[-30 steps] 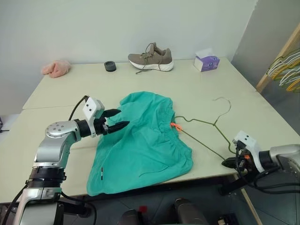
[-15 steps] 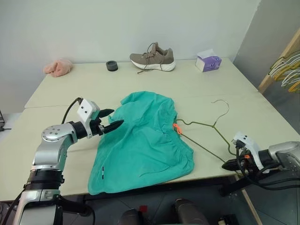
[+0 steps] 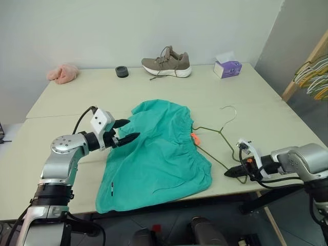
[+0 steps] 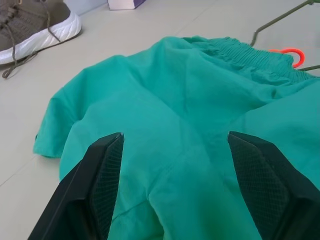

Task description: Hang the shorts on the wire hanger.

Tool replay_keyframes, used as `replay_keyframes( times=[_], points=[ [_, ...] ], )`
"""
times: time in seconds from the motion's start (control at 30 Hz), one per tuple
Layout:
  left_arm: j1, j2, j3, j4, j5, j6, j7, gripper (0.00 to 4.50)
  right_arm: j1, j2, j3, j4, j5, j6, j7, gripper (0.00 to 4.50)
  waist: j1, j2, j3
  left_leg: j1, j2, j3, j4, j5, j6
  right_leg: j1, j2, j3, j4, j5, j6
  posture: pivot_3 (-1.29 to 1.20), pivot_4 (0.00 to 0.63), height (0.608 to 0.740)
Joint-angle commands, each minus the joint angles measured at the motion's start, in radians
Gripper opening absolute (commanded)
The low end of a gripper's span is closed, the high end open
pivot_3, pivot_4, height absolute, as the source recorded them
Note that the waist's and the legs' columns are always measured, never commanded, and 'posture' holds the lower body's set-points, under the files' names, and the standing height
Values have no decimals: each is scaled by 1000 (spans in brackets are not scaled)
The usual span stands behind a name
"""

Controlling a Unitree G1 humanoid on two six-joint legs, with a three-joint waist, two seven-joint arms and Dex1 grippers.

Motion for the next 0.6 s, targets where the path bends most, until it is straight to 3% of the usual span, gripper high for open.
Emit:
replay_keyframes(
  times=[0.03,0.17,0.3,0.4,0.47,0.6],
  points=[
    [-14,-3,4,-32,4,-24,5,3493,-45,77,-73,33,26,88,-70,0,0,0,0,0,0,0,0,0,0,0,0,0,0,0,0,-179,85,740],
    [-12,-7,6,-34,11,-29,6,3493,-81,218,-205,76,25,199,-190,0,0,0,0,0,0,0,0,0,0,0,0,0,0,0,0,-173,80,740],
    [-13,-14,5,-40,13,-31,11,3493,-91,410,-382,87,-15,213,-414,0,0,0,-1,-1,1,-1,0,0,0,0,-1,0,1,0,0,-170,77,740],
    [-13,-19,9,-45,6,-8,20,3493,-83,477,-447,19,4,213,-478,0,0,1,-1,-2,0,0,0,0,0,-2,-2,0,1,0,0,-172,75,740],
    [-13,-20,11,-47,3,5,26,3493,-72,500,-462,-41,13,208,-495,0,0,1,-1,-3,0,0,0,0,0,-3,-2,0,1,1,1,-175,75,740],
    [-20,-23,28,-48,-19,45,40,3493,0,430,-307,-198,-22,-12,-444,0,-1,1,-1,-4,0,-1,0,0,0,-3,-2,-1,0,1,1,-182,76,740]
  ],
)
